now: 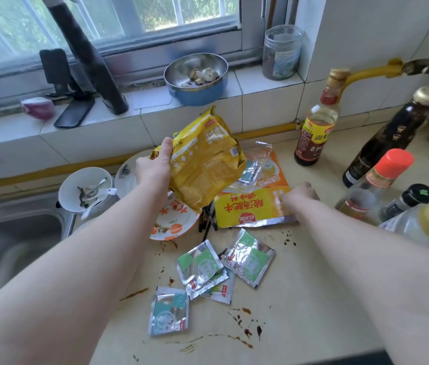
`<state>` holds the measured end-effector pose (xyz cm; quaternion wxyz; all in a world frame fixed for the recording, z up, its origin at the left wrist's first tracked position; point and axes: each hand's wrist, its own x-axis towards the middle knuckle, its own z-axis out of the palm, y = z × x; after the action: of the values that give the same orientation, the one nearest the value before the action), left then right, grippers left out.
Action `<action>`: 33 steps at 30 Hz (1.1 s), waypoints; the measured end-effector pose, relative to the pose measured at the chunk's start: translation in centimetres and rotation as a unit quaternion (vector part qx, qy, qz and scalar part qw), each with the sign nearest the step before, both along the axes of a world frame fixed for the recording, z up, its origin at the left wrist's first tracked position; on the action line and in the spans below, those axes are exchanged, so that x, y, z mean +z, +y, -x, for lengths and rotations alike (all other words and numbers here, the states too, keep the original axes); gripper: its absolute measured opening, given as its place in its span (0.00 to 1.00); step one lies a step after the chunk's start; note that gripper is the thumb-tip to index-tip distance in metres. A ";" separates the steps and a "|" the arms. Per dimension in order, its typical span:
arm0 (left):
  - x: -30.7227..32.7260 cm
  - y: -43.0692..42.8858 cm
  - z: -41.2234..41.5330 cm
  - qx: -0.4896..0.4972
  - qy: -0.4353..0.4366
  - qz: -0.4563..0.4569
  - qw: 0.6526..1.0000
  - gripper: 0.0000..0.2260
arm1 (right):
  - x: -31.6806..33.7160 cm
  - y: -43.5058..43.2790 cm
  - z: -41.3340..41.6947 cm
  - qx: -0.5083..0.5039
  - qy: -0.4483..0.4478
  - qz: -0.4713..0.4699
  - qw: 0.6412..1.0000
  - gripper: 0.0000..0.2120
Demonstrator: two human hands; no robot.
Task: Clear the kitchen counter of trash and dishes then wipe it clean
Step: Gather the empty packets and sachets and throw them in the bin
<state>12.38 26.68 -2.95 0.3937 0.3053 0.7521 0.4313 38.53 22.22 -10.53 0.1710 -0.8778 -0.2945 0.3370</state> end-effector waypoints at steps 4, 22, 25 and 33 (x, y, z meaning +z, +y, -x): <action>-0.8 0.0 0.2 -0.007 0.002 -0.001 1.000 0.58 | 0.7 -0.1 -0.1 -0.001 -0.001 -0.016 1.000 0.17; 0.1 -1.0 0.3 -0.001 0.076 -0.007 0.997 0.22 | 2.0 0.3 1.7 -0.066 0.125 -0.072 0.987 0.14; 0.6 -1.2 0.1 0.006 0.104 -0.004 0.995 0.26 | 3.4 0.3 1.2 -0.056 0.117 -0.095 0.987 0.14; 2.2 -2.2 -0.4 -0.035 0.117 -0.012 0.992 0.27 | 6.8 -2.0 0.4 -0.057 0.059 -0.168 0.982 0.06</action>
<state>12.79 24.50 -0.78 0.3146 0.3847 0.7766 0.3872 38.10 20.19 -3.68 0.3521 -0.8304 -0.2863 0.3234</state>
